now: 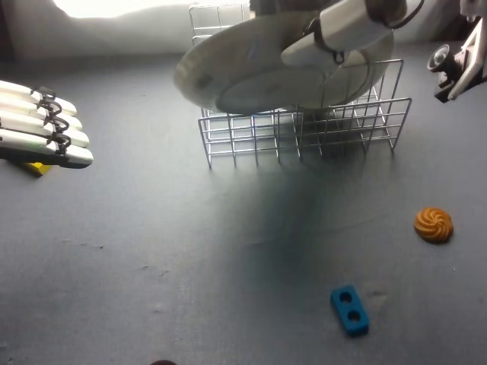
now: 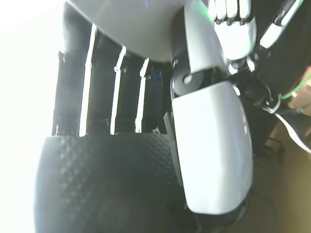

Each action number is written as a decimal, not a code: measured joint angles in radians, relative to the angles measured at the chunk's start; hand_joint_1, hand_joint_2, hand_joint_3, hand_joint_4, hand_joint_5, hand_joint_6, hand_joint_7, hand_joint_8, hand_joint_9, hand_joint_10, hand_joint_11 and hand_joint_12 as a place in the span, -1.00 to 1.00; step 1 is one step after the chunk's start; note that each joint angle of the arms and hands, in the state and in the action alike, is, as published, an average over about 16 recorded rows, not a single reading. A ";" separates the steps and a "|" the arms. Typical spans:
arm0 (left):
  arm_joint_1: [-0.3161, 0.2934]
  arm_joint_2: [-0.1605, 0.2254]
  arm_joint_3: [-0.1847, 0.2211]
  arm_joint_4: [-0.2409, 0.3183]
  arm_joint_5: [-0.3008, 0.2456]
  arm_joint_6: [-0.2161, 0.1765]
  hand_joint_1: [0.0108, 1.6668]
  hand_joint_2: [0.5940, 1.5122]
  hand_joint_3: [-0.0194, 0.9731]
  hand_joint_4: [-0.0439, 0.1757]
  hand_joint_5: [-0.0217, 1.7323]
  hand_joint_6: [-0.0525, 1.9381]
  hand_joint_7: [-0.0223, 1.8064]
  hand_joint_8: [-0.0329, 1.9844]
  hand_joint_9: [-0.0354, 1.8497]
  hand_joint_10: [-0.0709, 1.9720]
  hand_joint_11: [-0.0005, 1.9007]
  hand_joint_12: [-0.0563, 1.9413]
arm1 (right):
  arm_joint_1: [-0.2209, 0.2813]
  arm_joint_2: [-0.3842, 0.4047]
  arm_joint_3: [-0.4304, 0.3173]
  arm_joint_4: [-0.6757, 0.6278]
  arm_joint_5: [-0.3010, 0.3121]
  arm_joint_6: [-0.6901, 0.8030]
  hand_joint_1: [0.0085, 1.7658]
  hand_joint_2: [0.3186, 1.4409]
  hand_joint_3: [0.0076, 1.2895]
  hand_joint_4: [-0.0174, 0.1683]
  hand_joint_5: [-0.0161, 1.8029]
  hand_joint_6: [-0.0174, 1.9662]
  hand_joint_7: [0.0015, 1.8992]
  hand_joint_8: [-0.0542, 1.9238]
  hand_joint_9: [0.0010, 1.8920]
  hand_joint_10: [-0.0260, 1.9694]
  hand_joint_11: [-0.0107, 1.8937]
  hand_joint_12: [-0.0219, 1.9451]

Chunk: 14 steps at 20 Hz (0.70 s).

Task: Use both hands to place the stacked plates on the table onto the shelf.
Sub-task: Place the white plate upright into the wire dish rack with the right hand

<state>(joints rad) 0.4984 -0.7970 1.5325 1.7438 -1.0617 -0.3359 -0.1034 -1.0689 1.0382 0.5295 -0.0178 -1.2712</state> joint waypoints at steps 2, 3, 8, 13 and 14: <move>0.000 -0.001 0.000 0.001 0.000 0.000 -0.98 0.23 -0.92 -0.55 -0.95 -0.93 -0.91 -0.95 -0.91 -0.92 -0.97 -0.93 | -0.006 -0.003 0.020 0.018 -0.012 0.014 0.39 0.30 -0.99 -0.90 -0.01 -0.14 0.08 0.13 0.14 0.07 -0.07 0.52; 0.000 -0.002 0.000 0.001 0.000 0.000 -0.98 0.23 -0.92 -0.55 -0.95 -0.93 -0.91 -0.95 -0.91 -0.92 -0.97 -0.93 | -0.009 -0.004 0.030 0.026 -0.018 0.023 0.39 0.30 -0.99 -0.90 -0.01 -0.14 0.08 0.13 0.14 0.07 -0.07 0.52; 0.000 -0.003 -0.002 0.003 0.001 0.000 -0.98 0.23 -0.92 -0.55 -0.95 -0.93 -0.92 -0.95 -0.91 -0.92 -0.97 -0.93 | -0.026 -0.016 0.082 0.061 -0.034 0.066 0.39 0.30 -0.99 -0.90 -0.01 -0.14 0.09 0.13 0.14 0.06 -0.07 0.52; 0.000 -0.003 -0.006 0.003 0.001 0.000 -0.98 0.23 -0.92 -0.56 -0.95 -0.93 -0.91 -0.95 -0.91 -0.92 -0.97 -0.93 | -0.052 -0.032 0.118 0.068 -0.020 0.108 0.39 0.30 -0.99 -0.90 -0.01 -0.15 0.09 0.12 0.14 0.06 -0.08 0.53; 0.000 -0.003 -0.007 0.003 0.001 0.000 -0.98 0.23 -0.92 -0.56 -0.95 -0.93 -0.91 -0.95 -0.91 -0.92 -0.97 -0.93 | -0.058 -0.036 0.124 0.067 -0.013 0.115 0.39 0.30 -0.99 -0.90 -0.01 -0.15 0.09 0.11 0.14 0.06 -0.08 0.53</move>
<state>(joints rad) 0.4984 -0.8001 1.5257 1.7472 -1.0604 -0.3359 -0.1611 -1.1051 1.1618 0.5969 -0.0306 -1.1563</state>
